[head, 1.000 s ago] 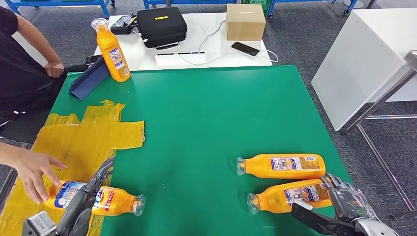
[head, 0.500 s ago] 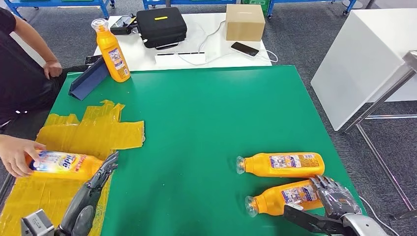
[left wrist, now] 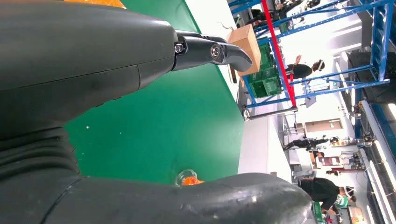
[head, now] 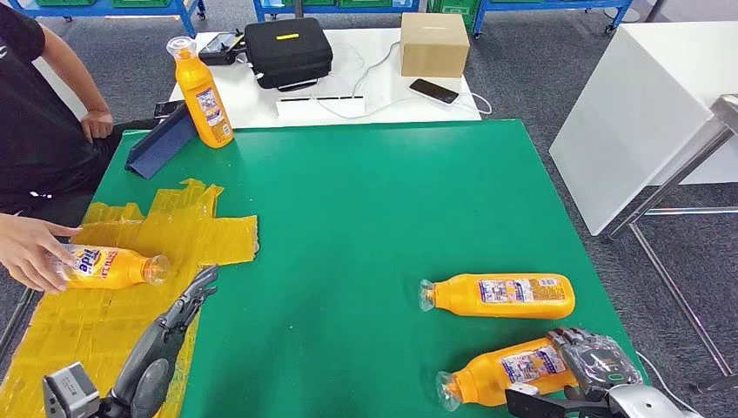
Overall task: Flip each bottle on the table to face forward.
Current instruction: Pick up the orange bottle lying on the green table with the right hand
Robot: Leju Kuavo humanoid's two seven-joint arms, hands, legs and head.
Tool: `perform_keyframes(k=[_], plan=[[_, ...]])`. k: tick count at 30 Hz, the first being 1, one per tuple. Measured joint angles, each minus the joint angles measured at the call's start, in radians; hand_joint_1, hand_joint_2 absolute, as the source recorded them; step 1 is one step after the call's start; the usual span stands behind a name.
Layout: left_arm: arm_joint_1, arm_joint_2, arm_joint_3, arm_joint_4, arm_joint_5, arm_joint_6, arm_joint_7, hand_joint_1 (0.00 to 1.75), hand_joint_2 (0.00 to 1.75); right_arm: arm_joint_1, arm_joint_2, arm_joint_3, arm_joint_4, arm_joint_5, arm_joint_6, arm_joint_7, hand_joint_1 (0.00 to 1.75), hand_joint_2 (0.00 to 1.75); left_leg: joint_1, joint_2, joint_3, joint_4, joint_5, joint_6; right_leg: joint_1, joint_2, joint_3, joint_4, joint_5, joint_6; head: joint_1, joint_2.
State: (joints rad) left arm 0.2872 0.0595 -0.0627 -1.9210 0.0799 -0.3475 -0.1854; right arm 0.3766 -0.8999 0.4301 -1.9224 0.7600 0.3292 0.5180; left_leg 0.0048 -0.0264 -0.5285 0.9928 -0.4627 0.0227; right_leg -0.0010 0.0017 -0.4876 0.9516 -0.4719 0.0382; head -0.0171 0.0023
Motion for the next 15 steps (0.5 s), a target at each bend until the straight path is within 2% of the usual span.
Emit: perform_keyframes(k=[7,8,11,12,15], plan=[[-0.001,0.001,0.000,0.001,0.001,0.000,0.000,0.00,0.00,-0.002,-0.006,0.006,0.000,-0.002,-0.001,0.003,1.70,1.75,0.000,0.000,0.000,0.000,0.000,0.000,0.000,0.000,0.001,0.000,0.000,0.000,0.000,0.000],[-0.001,0.001,-0.001,0.002,0.001,0.000,0.000,0.00,0.00,-0.003,-0.009,0.010,0.000,-0.005,-0.003,0.005,1.57,1.75,0.000,0.000,0.001,0.000,0.000,0.000,0.000,0.000,0.001,0.000,0.000,0.000,0.000,0.000],[-0.004,0.002,-0.005,0.003,0.005,0.000,0.000,0.00,0.00,-0.014,-0.035,0.043,-0.001,-0.022,-0.017,0.021,0.31,1.75,0.000,0.000,0.002,0.000,0.000,0.000,0.000,0.000,0.002,-0.001,0.000,0.000,0.000,0.000],[-0.006,0.004,-0.007,0.005,0.007,0.000,0.000,0.00,0.00,-0.019,-0.051,0.070,0.001,-0.029,-0.029,0.033,0.00,1.75,0.000,0.000,0.002,0.000,0.000,0.000,0.000,0.000,0.002,-0.001,0.000,0.000,0.000,0.000],[-0.009,0.009,-0.014,0.008,0.014,0.002,0.000,0.00,0.00,-0.059,-0.083,0.192,0.018,-0.032,-0.067,0.085,0.00,1.75,0.001,0.004,0.005,0.000,-0.002,0.000,0.001,0.004,0.005,-0.003,0.000,0.000,0.000,0.000]])
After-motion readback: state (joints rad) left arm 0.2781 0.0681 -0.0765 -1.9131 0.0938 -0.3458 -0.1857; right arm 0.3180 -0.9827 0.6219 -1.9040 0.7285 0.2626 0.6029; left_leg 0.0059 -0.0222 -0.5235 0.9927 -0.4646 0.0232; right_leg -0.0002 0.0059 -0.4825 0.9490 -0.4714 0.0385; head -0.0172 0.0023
